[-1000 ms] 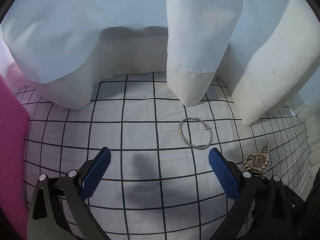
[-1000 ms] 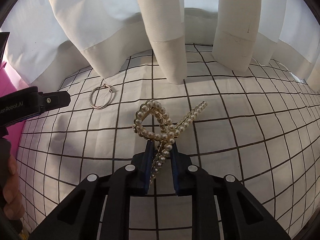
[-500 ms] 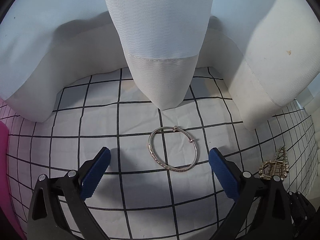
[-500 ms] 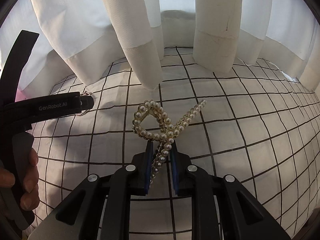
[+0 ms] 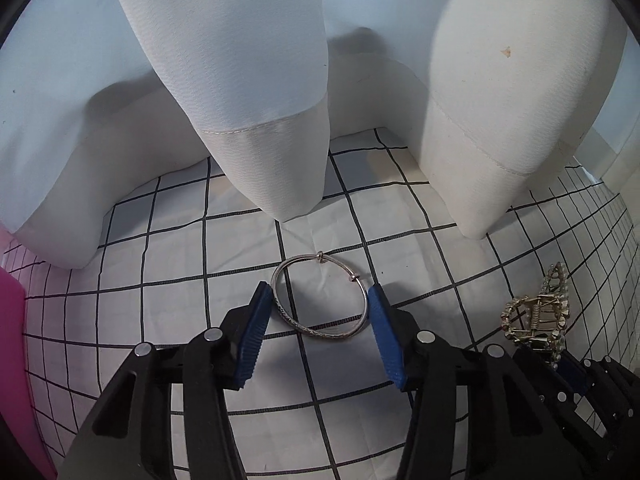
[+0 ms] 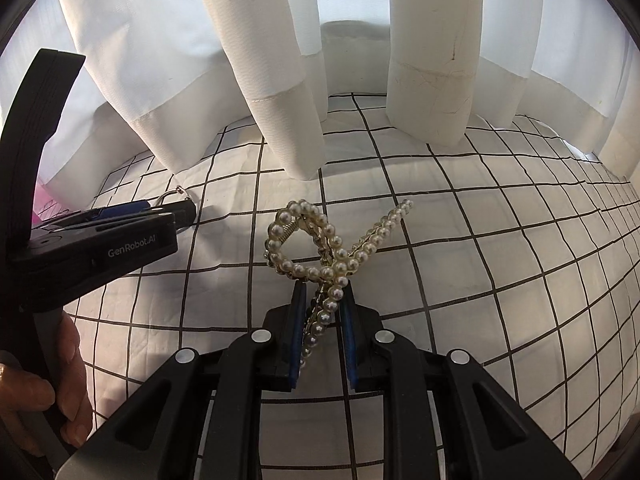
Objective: Organize jewelry
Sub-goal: 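Carry the pearl clip and silver ring over the pink tub with both tools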
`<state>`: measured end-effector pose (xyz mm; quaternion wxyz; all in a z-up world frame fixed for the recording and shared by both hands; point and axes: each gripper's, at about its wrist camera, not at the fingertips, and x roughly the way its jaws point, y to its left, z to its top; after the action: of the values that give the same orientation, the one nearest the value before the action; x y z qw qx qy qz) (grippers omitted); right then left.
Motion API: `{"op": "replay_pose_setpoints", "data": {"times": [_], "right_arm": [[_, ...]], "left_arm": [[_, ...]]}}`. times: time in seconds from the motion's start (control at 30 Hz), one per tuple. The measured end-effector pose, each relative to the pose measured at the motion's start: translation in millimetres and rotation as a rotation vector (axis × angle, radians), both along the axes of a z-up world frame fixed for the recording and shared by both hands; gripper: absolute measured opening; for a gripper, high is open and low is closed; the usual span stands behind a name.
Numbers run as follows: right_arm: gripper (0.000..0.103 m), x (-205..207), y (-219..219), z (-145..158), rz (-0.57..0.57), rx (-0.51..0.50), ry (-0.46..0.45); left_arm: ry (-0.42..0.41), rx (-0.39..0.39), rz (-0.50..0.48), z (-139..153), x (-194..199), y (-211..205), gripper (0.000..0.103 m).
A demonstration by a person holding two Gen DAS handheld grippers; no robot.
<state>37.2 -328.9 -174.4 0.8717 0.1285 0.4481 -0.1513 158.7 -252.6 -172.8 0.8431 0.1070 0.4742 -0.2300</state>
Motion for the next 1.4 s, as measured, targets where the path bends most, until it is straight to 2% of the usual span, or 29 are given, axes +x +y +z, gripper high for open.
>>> {"op": "replay_pose_setpoints", "data": {"times": [0.1, 0.3, 0.77, 1.1, 1.4], "right_arm": [[0.017, 0, 3, 0, 0.013, 0.005, 0.001], [0.017, -2, 6, 9, 0.038, 0.029, -0.019], [0.017, -25, 4, 64, 0.154, 0.035, -0.060], [0.017, -41, 13, 135, 0.334, 0.012, -0.141], [0.017, -28, 66, 183, 0.583, 0.016, -0.226]], "left_arm": [[0.019, -0.019, 0.011, 2, -1, 14, 0.048], [0.005, -0.026, 0.031, 19, -22, 38, 0.048], [-0.023, -0.066, 0.138, 71, -55, 92, 0.048], [-0.116, -0.134, 0.269, 137, -106, 109, 0.048], [-0.232, -0.157, 0.476, 196, -143, 158, 0.048]]}}
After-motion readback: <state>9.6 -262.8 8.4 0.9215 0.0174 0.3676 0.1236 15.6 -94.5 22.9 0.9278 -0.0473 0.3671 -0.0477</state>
